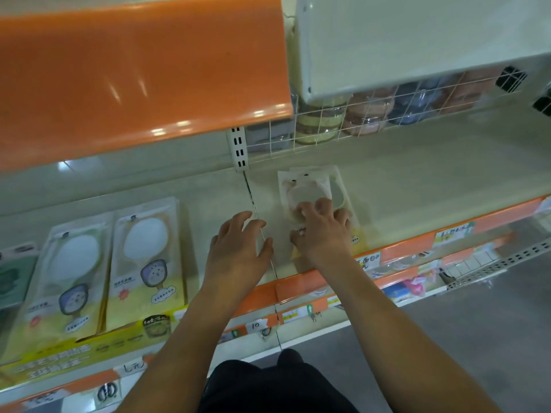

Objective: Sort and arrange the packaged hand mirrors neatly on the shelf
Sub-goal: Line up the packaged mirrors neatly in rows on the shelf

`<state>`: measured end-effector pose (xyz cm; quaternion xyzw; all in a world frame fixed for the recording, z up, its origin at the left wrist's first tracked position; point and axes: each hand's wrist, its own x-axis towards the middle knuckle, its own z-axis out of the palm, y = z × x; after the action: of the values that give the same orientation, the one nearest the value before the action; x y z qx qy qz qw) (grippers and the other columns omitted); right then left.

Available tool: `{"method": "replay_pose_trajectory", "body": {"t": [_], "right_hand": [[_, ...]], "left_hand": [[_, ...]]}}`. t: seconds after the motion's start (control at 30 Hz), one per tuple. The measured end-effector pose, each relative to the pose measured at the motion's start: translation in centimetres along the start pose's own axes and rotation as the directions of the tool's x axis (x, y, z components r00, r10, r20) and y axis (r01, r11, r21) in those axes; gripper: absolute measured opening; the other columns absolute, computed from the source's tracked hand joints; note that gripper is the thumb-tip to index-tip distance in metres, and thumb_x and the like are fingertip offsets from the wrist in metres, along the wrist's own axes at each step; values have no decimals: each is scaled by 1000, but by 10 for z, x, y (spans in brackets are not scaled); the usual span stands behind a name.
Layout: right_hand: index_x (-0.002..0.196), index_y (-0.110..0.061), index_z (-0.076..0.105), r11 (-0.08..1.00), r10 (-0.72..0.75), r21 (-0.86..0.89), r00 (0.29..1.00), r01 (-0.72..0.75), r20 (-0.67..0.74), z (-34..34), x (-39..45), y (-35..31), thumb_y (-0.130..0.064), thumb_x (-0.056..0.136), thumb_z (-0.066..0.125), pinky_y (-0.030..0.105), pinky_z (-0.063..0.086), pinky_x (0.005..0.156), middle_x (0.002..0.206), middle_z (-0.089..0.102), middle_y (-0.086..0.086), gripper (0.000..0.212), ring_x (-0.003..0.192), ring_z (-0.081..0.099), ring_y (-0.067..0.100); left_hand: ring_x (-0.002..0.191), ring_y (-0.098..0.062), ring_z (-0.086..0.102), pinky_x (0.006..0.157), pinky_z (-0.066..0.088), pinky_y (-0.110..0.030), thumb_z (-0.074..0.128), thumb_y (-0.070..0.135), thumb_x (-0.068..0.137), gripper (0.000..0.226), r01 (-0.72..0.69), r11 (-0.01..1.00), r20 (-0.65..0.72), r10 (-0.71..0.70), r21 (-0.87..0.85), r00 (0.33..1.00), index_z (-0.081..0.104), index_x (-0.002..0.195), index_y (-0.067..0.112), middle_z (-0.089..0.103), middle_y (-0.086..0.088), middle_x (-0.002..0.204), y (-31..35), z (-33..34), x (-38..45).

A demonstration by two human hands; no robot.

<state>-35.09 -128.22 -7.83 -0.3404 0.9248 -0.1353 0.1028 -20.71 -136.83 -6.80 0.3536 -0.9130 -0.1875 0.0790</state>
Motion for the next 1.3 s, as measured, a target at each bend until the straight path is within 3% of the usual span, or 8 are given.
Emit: {"method": "replay_pose_trajectory", "body": {"t": [0.13, 0.33, 0.63, 0.97, 1.17, 1.3], "right_hand": [[118, -34, 52, 999, -17, 39, 998, 19, -55, 4, -3, 0, -27, 85, 56, 40, 36, 95, 128, 37, 1, 34, 109, 38, 33], [117, -32, 59, 989, -78, 116, 986, 96, -145, 13, -16, -3, -20, 84, 57, 34, 34, 80, 126, 45, 2, 35, 102, 41, 33], [117, -34, 60, 961, -212, 142, 959, 240, -187, 22, -32, -54, -21, 83, 59, 37, 40, 86, 124, 49, 0, 37, 105, 44, 32], [122, -38, 53, 933, -338, 110, 939, 343, -64, 43, -47, -145, -27, 87, 53, 34, 33, 94, 130, 42, -2, 36, 109, 40, 29], [121, -38, 54, 934, -333, 120, 941, 337, -54, 65, -65, -207, -26, 87, 55, 35, 34, 94, 131, 42, -1, 37, 112, 41, 31], [122, -39, 53, 935, -330, 119, 943, 333, -46, 84, -83, -253, -29, 86, 54, 35, 32, 95, 131, 43, -2, 37, 117, 43, 29]], "left_hand": [[135, -19, 32, 105, 33, -37, 50, 41, 93, 39, 19, 1000, -28, -19, -4, 999, 52, 129, 27, 36, 5, 147, -2, 1, -6], [132, -19, 36, 104, 35, -38, 52, 41, 92, 38, 70, 997, -81, -71, -12, 994, 54, 127, 27, 39, 5, 145, -17, -2, -17], [121, -29, 50, 95, 45, -42, 54, 38, 87, 37, 130, 992, -168, -129, -11, 977, 60, 121, 22, 49, -3, 137, -44, -18, -39], [117, -31, 55, 90, 49, -46, 38, 47, 80, 52, 236, 972, -243, -233, -18, 942, 64, 117, 20, 54, -7, 134, -119, -53, -73], [121, -32, 51, 93, 47, -48, 42, 45, 81, 49, 264, 964, -254, -261, -25, 931, 64, 116, 18, 54, -7, 133, -180, -79, -94], [129, -26, 43, 102, 38, -42, 49, 40, 86, 41, 270, 962, -208, -274, -47, 939, 59, 122, 23, 47, -2, 141, -227, -97, -105]]}}
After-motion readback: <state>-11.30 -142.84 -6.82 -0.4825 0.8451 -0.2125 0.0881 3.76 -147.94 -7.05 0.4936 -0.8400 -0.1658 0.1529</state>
